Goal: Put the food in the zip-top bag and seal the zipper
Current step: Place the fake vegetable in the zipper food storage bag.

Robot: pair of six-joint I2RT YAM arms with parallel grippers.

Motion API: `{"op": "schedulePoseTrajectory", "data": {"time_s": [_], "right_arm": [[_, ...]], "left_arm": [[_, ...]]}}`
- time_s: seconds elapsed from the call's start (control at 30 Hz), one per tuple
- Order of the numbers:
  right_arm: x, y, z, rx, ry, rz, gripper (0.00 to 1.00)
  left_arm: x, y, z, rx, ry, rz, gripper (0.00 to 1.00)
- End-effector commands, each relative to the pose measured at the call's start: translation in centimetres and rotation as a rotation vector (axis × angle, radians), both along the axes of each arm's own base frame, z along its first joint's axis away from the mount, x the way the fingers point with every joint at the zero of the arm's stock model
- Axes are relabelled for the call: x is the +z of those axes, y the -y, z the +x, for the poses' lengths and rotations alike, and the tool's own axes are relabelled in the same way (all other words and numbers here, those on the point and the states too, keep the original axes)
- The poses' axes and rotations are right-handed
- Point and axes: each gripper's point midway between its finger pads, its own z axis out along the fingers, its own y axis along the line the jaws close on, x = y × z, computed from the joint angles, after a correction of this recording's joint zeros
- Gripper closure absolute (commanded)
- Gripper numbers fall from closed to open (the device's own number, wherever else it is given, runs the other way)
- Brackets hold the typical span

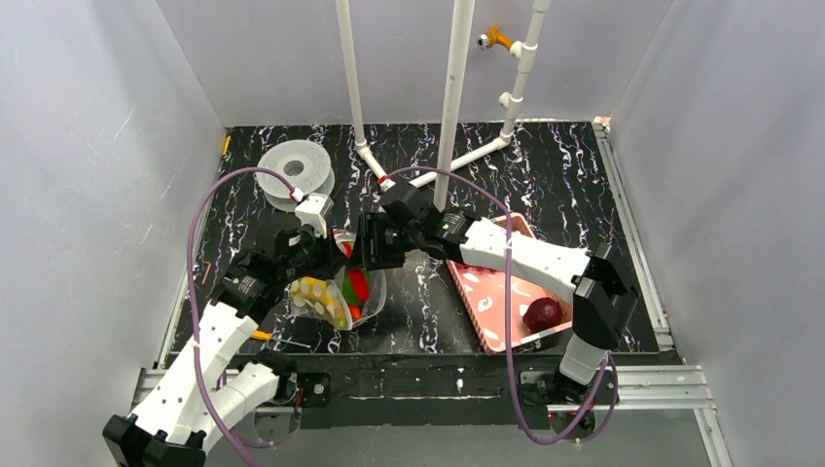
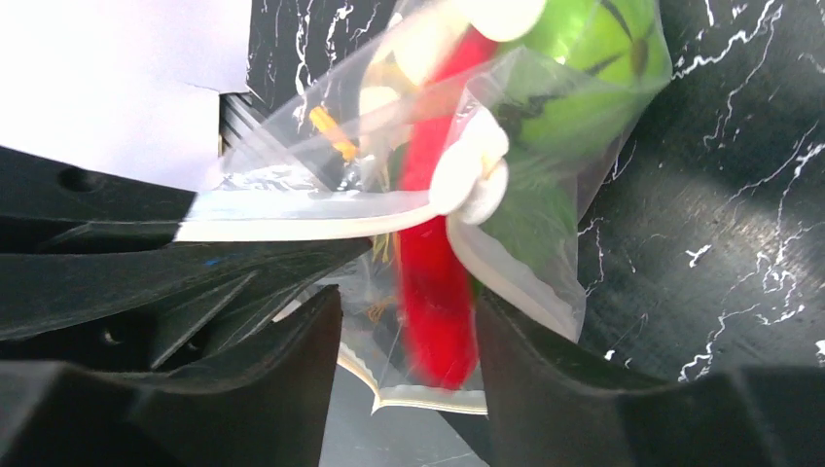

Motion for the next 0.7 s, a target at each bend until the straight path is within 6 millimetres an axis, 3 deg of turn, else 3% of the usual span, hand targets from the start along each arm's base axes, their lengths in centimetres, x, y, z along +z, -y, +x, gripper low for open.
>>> {"op": "schedulePoseTrajectory", "data": {"time_s": [0.0,0.1,0.23,0.37,0.5,0.67], "right_arm": [[2.8,-0.9,1.8,-0.015,0.094,0.044,0.34],[2.5,0.0,1.6,-0.015,0.109,0.025,0.25],[2.9,1.4,1.2,0.001,0.17,0.019,0.24],[2.5,3.2,0.9,0.058,0.248,-0.042,0.3],[0.7,4.7,-0.5,0.153,0.271,-0.101,0.37],[-0.4,5.1,-2.5,0.217,0.253,-0.064,0.44]], "left_arm": [[0.8,0.2,-0.1,-0.016,0.039,-0.023,1.0],[1.0,0.2,-0.1,-0.015,0.045,-0.024,1.0],[0.9,0.2,-0.1,-0.013,0.045,-0.023,1.0],[0.8,0.3,0.0,-0.015,0.041,-0.022,1.0],[0.7,0.3,0.0,-0.016,0.037,-0.022,1.0],[0.6,0.3,0.1,-0.014,0.032,-0.02,1.0]]}}
